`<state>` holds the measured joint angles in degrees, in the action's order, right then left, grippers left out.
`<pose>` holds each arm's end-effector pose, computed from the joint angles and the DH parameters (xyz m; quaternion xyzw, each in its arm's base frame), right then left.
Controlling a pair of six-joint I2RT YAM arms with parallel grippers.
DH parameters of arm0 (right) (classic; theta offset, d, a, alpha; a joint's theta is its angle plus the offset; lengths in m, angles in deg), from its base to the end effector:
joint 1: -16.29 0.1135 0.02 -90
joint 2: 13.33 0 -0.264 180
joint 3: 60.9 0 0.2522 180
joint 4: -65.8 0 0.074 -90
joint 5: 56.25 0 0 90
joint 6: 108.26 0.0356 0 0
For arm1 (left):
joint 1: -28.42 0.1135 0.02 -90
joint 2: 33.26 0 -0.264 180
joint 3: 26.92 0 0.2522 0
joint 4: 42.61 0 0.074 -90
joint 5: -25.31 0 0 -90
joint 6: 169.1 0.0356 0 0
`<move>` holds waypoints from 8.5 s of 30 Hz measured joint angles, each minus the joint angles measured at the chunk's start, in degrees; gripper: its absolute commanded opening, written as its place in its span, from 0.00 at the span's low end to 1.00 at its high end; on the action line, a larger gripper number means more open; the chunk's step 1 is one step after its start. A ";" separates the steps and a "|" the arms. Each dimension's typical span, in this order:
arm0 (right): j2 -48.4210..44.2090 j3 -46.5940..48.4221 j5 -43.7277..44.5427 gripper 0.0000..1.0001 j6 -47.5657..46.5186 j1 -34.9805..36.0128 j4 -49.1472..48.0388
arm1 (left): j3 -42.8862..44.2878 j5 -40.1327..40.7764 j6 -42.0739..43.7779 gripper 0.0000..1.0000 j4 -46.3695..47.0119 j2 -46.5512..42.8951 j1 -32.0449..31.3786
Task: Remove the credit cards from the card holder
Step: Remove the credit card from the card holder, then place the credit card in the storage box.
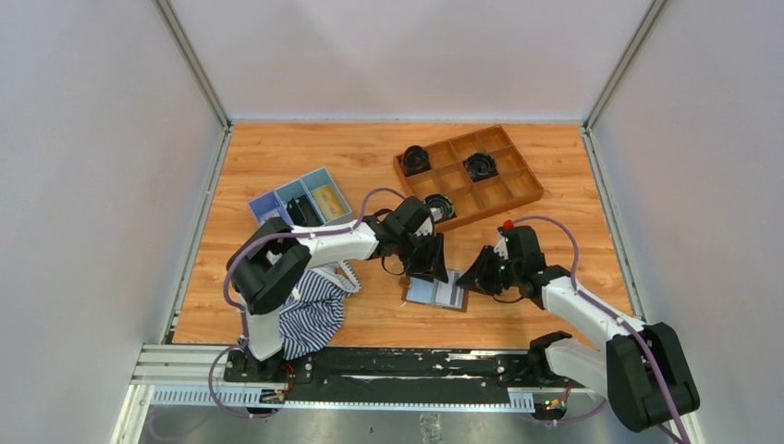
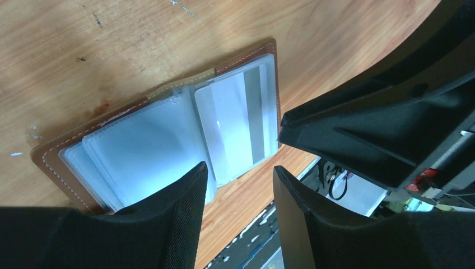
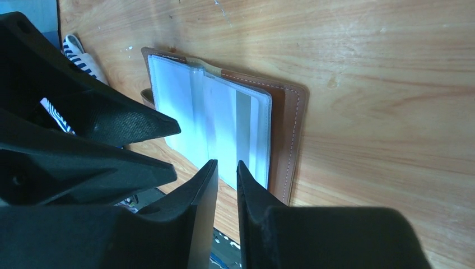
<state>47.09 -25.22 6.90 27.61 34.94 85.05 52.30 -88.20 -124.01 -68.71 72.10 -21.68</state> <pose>0.1795 0.0775 0.1641 0.1225 0.8915 0.3836 0.2074 0.2339 -0.3019 0.1726 0.1078 0.9224 -0.3638 0.0719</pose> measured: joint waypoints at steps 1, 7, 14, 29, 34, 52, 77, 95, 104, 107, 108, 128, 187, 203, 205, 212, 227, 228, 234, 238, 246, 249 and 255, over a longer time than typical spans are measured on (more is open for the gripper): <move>0.13 0.00 0.02 0.23 0.02 0.02 -0.04 | 0.00 -0.26 -0.11 0.50 0.33 0.44 0.00; 0.28 -0.11 0.79 0.24 0.02 0.02 -0.50 | -0.57 -1.81 -0.61 0.50 2.05 2.78 0.00; 2.93 -1.03 1.36 0.24 0.00 0.02 -2.10 | -0.66 -2.16 -0.79 0.49 2.43 3.39 0.00; 8.83 -1.31 -2.12 0.23 0.59 0.09 -9.14 | -2.32 -3.17 -2.12 0.36 5.46 4.61 0.22; 10.03 -1.38 -2.97 0.23 0.92 0.11 -10.69 | -3.26 -3.19 -2.67 0.25 6.47 4.66 0.48; 10.45 -1.95 -3.56 0.22 1.31 0.11 -12.04 | -8.00 -3.52 -6.75 0.24 11.13 0.85 0.96; 12.26 -1.95 -4.46 0.20 1.31 0.22 -13.60 | -10.12 -4.59 -5.31 0.00 10.27 -1.53 3.39; 11.37 -2.10 -4.68 0.29 1.20 0.22 -13.70 | -11.87 -5.68 -2.86 0.04 8.13 -4.28 5.84; 9.73 -2.12 -4.46 0.28 1.22 1.14 -12.00 | -11.87 -6.75 -2.47 0.11 8.79 -3.56 5.88; 10.40 -1.66 -4.46 0.28 1.25 2.43 -11.91 | -11.87 -7.06 -2.69 0.01 9.27 -2.99 5.73; 10.73 -1.44 -4.46 0.28 1.27 2.82 -11.93 | -11.87 -7.17 -2.69 0.00 9.35 -2.86 5.70; 16.11 0.17 -5.53 0.20 1.97 4.00 -14.53 | -11.87 -8.00 -2.84 0.00 10.01 -2.78 5.62; 13.18 -0.85 -3.13 0.20 1.68 4.26 -13.31 | -9.64 -2.45 4.44 0.00 -4.24 -10.05 9.01; -5.70 3.87 0.26 0.41 -3.50 4.26 5.81 | 2.12 16.92 13.66 0.00 -30.10 -26.40 20.26; -7.78 4.63 0.52 0.42 -3.78 4.26 7.48 | 5.70 21.77 14.91 0.00 -34.53 -27.78 22.29; -11.26 5.90 0.94 0.44 -4.90 4.26 12.50 | 14.25 42.88 17.40 0.00 -46.93 -28.04 30.67; -18.53 5.68 1.95 0.45 -4.98 4.26 17.31 | 15.41 61.64 12.04 0.00 -52.48 -11.06 37.29; -19.08 5.53 2.05 0.45 -4.96 4.26 17.40 | 15.50 61.79 11.39 0.00 -52.48 -9.79 37.29; -21.03 5.09 3.04 0.45 -4.90 4.26 19.43 | 18.25 61.99 8.98 0.00 -52.59 -3.98 37.44; -21.75 4.70 3.43 0.45 -4.74 4.26 20.06 | 20.41 61.53 8.02 0.00 -52.54 -1.90 38.05; -22.08 4.31 4.20 0.47 -4.66 4.26 20.79 | 22.77 60.43 6.91 0.18 -52.52 0.63 39.15; -22.03 4.17 4.42 0.55 -4.59 4.26 21.07 | 21.99 60.11 5.64 0.33 -52.39 1.03 39.82; -21.92 4.17 6.08 0.60 -4.37 4.26 21.99 | 21.31 59.08 5.11 0.42 -52.50 0.98 40.24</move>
<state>25.17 -21.05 12.98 23.24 39.20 107.04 73.61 -29.12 -118.89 -121.21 73.09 18.55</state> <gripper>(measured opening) 0.594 0.417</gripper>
